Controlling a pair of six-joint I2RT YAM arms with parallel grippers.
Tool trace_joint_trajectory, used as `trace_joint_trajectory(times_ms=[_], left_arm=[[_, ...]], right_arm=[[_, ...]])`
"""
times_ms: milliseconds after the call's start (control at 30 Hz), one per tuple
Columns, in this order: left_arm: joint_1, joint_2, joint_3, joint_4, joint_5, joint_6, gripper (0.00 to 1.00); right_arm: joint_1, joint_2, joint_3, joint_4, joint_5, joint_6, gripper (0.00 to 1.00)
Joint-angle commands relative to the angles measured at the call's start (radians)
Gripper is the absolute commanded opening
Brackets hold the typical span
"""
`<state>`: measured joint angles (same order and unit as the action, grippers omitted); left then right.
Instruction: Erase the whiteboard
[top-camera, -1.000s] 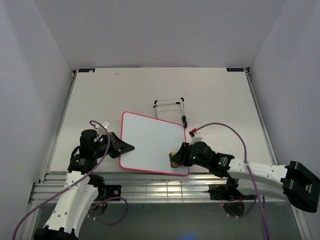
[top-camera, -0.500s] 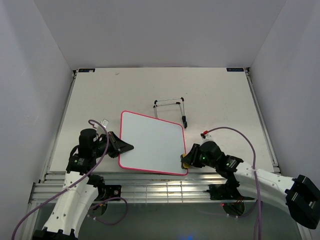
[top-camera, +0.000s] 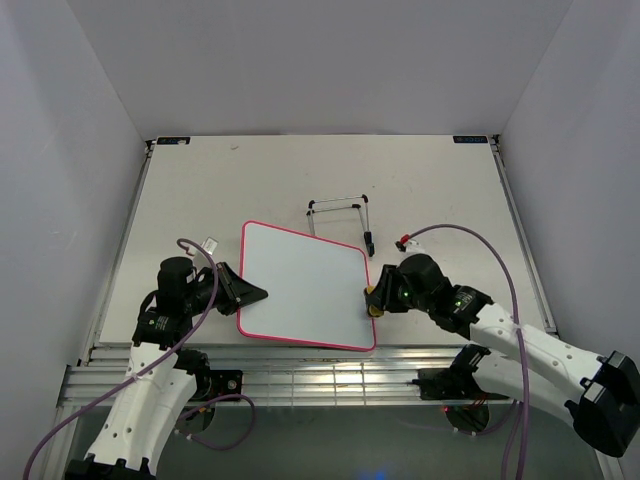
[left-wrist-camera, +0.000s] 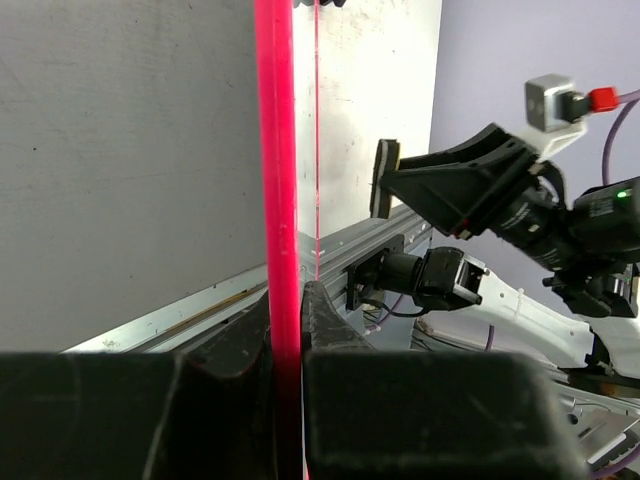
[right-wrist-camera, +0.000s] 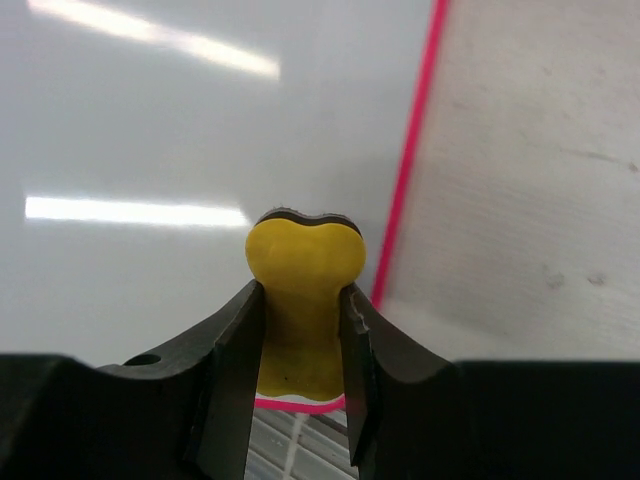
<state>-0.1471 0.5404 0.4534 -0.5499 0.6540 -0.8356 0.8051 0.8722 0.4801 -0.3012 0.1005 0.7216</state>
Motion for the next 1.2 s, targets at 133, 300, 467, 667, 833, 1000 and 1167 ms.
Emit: trace_joint_trajectory(times_ms=[133, 300, 467, 667, 833, 1000, 1167], left_arm=[[0.001, -0.01, -0.005, 0.077, 0.015, 0.072, 0.0], [0.0, -0.005, -0.004, 0.096, 0.033, 0.07, 0.0], [0.001, 0.0, -0.001, 0.105, 0.045, 0.067, 0.0], [0.001, -0.002, -0.009, 0.127, 0.064, 0.055, 0.0], [0.0, 0.001, -0.009, 0.133, 0.073, 0.055, 0.0], [0.001, 0.004, 0.008, 0.13, 0.084, 0.059, 0.0], [0.001, 0.004, 0.019, 0.127, 0.085, 0.066, 0.0]], right_arm=[[0.112, 0.138, 0.118, 0.39, -0.288, -0.125, 0.08], [0.294, 0.33, 0.31, 0.404, -0.228, -0.262, 0.08], [0.434, 0.5, 0.452, 0.387, -0.211, -0.341, 0.08], [0.486, 0.629, 0.577, 0.384, -0.208, -0.356, 0.08], [0.48, 0.675, 0.594, 0.349, -0.118, -0.344, 0.08], [0.396, 0.592, 0.435, 0.313, -0.062, -0.219, 0.08], [0.33, 0.436, 0.116, 0.321, -0.074, -0.134, 0.08]])
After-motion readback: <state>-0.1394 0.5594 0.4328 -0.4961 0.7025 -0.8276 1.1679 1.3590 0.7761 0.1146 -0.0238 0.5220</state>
